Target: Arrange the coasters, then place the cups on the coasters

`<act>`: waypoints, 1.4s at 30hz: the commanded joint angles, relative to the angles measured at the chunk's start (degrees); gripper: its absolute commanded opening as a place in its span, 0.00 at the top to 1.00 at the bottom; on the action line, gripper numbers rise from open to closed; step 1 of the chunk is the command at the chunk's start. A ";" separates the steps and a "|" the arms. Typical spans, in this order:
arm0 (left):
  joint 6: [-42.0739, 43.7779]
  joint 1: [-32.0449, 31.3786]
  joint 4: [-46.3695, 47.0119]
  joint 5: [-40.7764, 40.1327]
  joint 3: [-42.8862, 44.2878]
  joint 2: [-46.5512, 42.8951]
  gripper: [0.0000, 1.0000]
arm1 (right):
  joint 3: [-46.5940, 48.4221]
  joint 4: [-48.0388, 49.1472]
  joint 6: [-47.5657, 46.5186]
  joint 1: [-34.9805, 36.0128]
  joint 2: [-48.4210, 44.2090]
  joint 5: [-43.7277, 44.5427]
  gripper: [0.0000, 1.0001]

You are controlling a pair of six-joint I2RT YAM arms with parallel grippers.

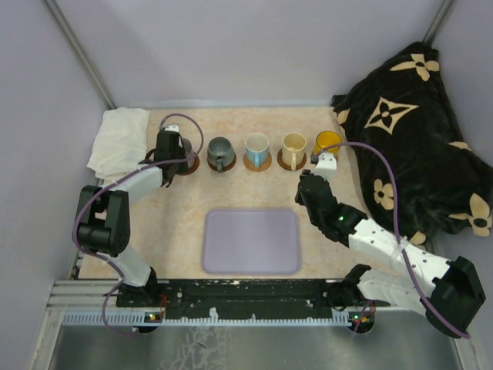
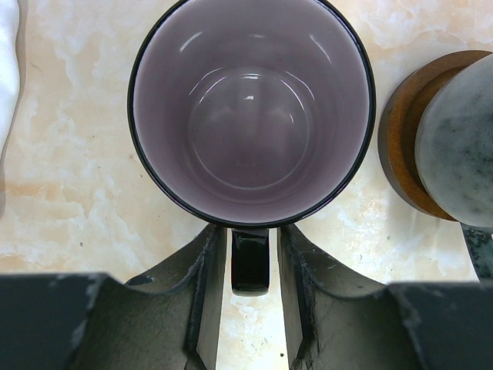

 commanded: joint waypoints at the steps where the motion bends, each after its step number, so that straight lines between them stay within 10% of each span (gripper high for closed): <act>1: -0.09 0.37 -1.82 -0.44 1.07 -0.83 0.61 | 0.19 1.76 0.85 -0.44 -0.01 0.77 0.77; 42: -0.88 0.36 -3.83 -0.77 -0.32 -7.36 0.53 | 0.02 2.29 0.73 -0.49 0.72 0.87 0.77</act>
